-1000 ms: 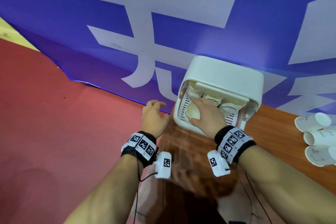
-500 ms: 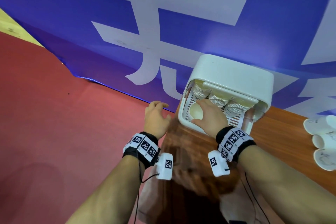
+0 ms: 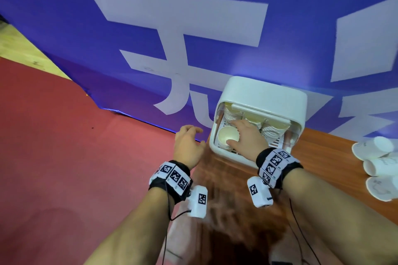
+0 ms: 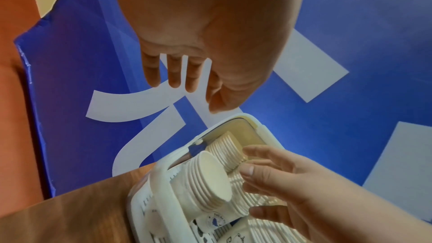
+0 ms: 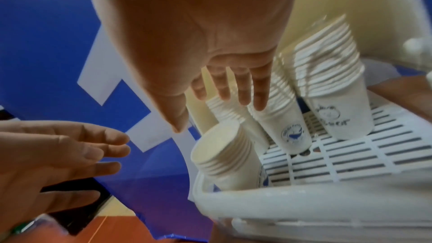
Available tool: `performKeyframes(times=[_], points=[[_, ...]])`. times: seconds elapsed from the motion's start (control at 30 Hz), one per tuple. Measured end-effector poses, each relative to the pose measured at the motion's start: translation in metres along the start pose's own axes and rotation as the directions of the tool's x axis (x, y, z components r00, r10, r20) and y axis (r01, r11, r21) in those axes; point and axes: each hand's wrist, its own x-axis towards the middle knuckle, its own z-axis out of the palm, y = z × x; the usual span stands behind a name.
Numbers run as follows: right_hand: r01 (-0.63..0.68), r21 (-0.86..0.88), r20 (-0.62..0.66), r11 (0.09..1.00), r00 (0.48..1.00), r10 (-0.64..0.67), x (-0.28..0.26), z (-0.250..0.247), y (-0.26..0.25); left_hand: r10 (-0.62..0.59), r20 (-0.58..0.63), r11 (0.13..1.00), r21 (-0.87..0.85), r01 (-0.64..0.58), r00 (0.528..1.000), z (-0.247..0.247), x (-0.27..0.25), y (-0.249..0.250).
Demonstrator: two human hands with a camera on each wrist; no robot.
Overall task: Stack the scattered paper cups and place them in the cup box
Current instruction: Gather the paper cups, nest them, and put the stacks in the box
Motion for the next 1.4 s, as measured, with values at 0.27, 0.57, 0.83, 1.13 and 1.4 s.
performKeyframes(times=[0.27,0.57,0.83,1.13,1.4], points=[[0.007,0.066,-0.062,0.998,0.998,-0.003,-0.074,-0.072,0.037,0.184,0.014,0.982,-0.043,-0.183,0.983,0.025,-0.024,0.085],[-0.149,0.124,-0.192,0.981,0.966,0.171,-0.171,-0.151,0.134,0.377,0.090,0.921,-0.145,-0.362,0.922,0.112,-0.061,0.201],[-0.273,0.213,-0.223,0.938,0.921,0.318,-0.249,-0.186,0.240,0.428,0.231,0.904,-0.116,-0.412,0.874,0.197,-0.103,0.285],[-0.367,0.321,-0.240,0.873,0.861,0.449,-0.306,-0.209,0.343,0.404,0.366,0.910,-0.062,-0.411,0.839,0.278,-0.133,0.351],[-0.387,0.389,-0.212,0.836,0.846,0.490,-0.316,-0.214,0.411,0.309,0.425,0.933,0.038,-0.358,0.850,0.340,-0.137,0.375]])
